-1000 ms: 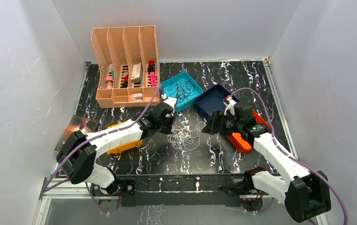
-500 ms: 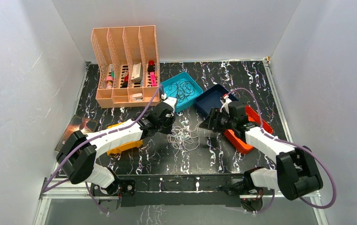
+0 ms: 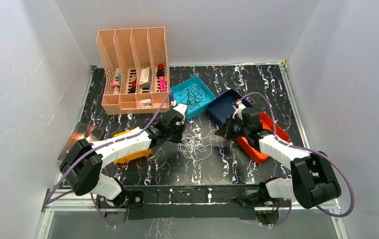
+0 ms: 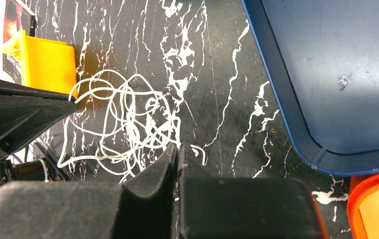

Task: Untangle the cables

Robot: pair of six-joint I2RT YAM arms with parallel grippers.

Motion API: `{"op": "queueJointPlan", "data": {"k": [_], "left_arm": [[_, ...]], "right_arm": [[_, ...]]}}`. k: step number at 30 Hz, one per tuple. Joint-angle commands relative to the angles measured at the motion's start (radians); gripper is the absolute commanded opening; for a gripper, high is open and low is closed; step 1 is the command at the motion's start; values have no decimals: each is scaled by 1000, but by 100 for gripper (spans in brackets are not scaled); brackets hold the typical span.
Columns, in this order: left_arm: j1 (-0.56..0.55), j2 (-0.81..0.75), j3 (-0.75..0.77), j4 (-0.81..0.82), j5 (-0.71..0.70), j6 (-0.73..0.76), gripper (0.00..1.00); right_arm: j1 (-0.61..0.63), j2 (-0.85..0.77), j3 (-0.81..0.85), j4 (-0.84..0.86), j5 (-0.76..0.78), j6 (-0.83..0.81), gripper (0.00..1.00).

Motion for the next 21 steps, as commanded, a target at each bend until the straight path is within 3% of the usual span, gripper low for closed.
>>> {"op": "queueJointPlan", "data": {"k": [1, 10, 16, 21], "left_arm": [[4, -54, -16, -4, -11, -9, 0], [8, -73, -35, -22, -60, -23, 0], [14, -70, -33, -58, -123, -45, 0], [21, -107, -41, -68, -157, -54, 21]], "right_arm": [[5, -93, 59, -75, 23, -100, 3], [4, -333, 181, -328, 235, -247, 0], [4, -436, 238, -432, 289, -298, 0], [5, -487, 300, -440, 218, -320, 0]]}}
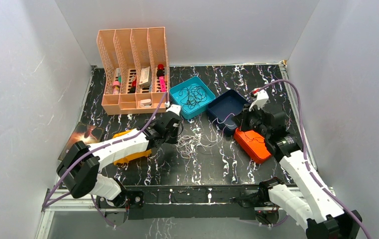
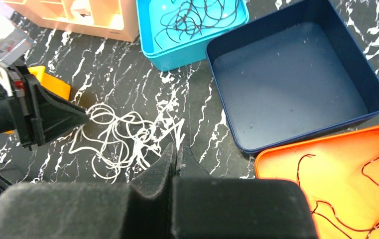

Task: Untangle the cables

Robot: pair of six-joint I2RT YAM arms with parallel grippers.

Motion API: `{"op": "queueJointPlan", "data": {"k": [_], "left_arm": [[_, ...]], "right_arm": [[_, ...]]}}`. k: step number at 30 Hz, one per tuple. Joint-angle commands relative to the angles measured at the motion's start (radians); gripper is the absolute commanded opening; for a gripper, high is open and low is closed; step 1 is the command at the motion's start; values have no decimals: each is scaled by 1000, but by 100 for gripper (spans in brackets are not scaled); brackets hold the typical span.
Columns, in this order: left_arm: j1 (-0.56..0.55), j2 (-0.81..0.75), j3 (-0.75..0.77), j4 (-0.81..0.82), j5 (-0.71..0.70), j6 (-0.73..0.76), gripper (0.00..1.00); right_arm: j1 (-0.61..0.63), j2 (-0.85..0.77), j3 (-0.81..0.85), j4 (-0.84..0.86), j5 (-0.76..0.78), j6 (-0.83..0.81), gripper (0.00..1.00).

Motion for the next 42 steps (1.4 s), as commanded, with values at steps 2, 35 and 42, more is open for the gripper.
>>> {"op": "queueJointPlan", "data": {"k": [2, 35, 42], "left_arm": [[11, -100, -17, -25, -71, -17, 25], [-25, -348, -214, 766, 367, 250, 98], [-128, -151, -154, 918, 384, 328, 98]], "right_arm": [[2, -44, 122, -10, -63, -47, 0], [3, 56, 308, 46, -219, 194, 0], [2, 63, 324, 63, -243, 227, 0]]}}
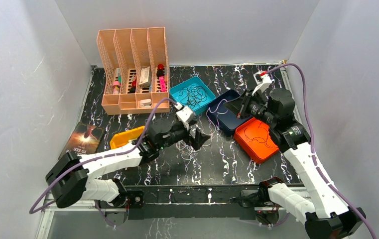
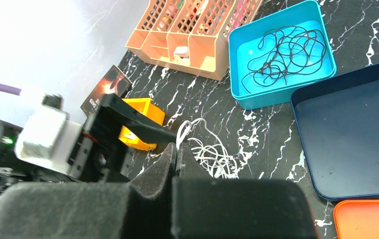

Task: Untangle the cables

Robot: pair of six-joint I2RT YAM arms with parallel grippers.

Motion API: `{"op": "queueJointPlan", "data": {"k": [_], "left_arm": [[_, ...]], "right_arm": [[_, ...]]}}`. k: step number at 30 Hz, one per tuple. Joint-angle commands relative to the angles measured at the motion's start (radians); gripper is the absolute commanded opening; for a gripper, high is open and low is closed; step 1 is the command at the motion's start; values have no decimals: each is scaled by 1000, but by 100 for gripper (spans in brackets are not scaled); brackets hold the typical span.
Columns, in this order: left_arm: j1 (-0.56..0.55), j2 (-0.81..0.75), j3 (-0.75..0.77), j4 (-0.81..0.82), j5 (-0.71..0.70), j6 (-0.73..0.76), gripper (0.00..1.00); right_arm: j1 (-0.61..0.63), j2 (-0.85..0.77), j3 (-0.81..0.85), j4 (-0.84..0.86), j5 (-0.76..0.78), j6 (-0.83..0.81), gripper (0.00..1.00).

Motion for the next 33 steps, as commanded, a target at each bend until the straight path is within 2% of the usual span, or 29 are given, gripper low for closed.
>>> {"op": "queueJointPlan", "data": {"k": [1, 11, 16, 18, 23, 28, 33], "left_arm": [[-40, 59, 54, 163, 45, 49, 98], [-71, 241, 93, 276, 60, 56, 98], [-78, 321, 92, 287, 11, 92, 97], [-79, 341, 70, 296, -30, 89, 91], [-79, 361, 9, 296, -104, 73, 68], [-79, 361, -49, 293, -144, 46, 52], [-79, 376, -83, 280, -159, 16, 29]], "right_arm": [[3, -6, 67, 72, -29, 34, 0], [2, 6, 74, 84, -60, 64, 0], [2, 2, 76, 98, -68, 84, 0], [3, 0, 86, 99, -67, 88, 0], [2, -12, 129, 100, -60, 88, 0], [3, -19, 188, 106, -47, 77, 0], [3, -21, 257, 105, -9, 38, 0]]}}
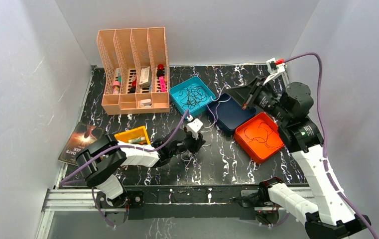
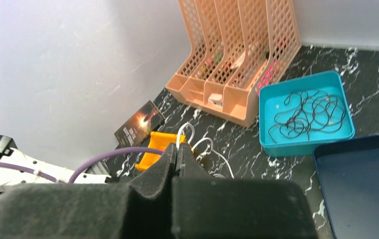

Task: Untangle the cables

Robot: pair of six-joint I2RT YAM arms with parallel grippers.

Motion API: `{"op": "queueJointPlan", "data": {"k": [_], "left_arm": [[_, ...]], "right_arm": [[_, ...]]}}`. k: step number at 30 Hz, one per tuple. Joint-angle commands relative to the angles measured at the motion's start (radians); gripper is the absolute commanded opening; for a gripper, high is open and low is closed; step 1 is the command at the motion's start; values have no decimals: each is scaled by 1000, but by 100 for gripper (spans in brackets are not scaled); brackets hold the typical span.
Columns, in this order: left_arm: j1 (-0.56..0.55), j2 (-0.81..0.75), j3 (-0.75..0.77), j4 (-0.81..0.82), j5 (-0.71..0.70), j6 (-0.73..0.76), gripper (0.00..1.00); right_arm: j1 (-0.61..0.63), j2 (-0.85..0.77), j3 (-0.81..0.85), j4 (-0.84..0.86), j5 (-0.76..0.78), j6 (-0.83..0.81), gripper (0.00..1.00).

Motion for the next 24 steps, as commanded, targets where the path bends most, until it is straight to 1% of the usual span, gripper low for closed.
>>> {"op": "queueJointPlan", "data": {"k": [1, 5, 7, 8, 12, 24], "left_arm": [[-4, 6, -26, 39, -37, -29, 25], [-5, 0, -47, 34, -45, -53, 11], [-4, -4, -56, 29, -49, -59, 7], [-4, -13, -66, 22, -58, -63, 7], [-3, -22, -76, 16, -66, -72, 7], [-5, -14, -74, 11, -68, -84, 6]], "right_arm": [[3, -20, 98, 64, 44, -43, 0], [2, -22, 145, 58, 96, -86, 0], [3, -20, 169, 53, 123, -116, 0], [2, -16, 204, 42, 169, -160, 0], [3, -12, 255, 27, 249, -225, 0], [3, -23, 354, 26, 490, -363, 0]]}}
